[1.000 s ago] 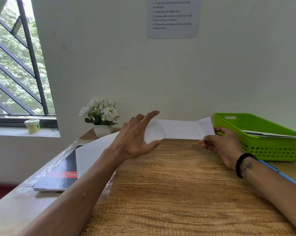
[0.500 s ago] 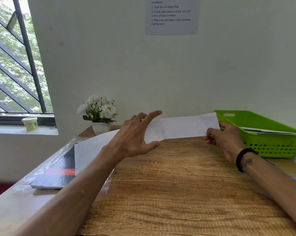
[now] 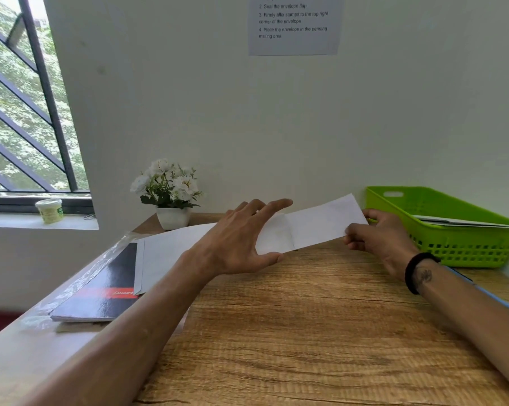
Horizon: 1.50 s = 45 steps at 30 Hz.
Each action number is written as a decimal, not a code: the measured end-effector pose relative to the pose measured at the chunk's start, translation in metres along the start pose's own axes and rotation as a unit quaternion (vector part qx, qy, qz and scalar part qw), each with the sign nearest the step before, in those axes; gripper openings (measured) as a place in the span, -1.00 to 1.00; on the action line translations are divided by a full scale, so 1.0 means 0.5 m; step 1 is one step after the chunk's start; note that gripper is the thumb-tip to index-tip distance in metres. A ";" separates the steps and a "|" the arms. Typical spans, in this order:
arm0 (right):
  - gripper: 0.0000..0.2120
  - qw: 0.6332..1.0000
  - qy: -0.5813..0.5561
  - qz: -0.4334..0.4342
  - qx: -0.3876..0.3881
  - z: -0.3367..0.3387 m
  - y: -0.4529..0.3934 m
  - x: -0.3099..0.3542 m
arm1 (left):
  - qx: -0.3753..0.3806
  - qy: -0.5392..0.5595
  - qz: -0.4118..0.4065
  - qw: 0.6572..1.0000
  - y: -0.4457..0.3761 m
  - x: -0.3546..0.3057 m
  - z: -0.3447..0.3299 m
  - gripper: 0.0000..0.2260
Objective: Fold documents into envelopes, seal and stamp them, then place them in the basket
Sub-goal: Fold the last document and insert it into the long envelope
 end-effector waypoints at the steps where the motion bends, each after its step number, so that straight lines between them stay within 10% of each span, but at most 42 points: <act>1: -0.76 1.000 -0.002 -0.001 0.007 -0.003 0.003 0.002 | -0.003 0.001 -0.002 1.000 0.000 -0.003 0.000 -0.16; 8: -0.57 0.999 0.008 0.006 0.038 -0.025 0.011 0.005 | -0.027 -0.005 0.002 1.000 -0.001 -0.005 0.010 -0.17; 17: -0.81 0.997 -0.032 0.020 -0.065 0.001 0.002 0.007 | -0.050 -0.014 0.005 0.999 0.000 -0.008 0.015 -0.18; 45: -0.52 0.977 -0.110 -0.015 0.180 -0.097 0.055 0.022 | -0.056 -0.010 -0.017 0.998 0.004 -0.033 0.014 -0.21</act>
Point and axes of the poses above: each hand's wrist, its own y-axis away from the middle knuckle, its own z-axis out of the back of the hand, x = y × z, the point moved 5 cm from there along -y, towards the middle knuckle, and after that the axes turned 11 degrees about z, right-handed, at the moved point
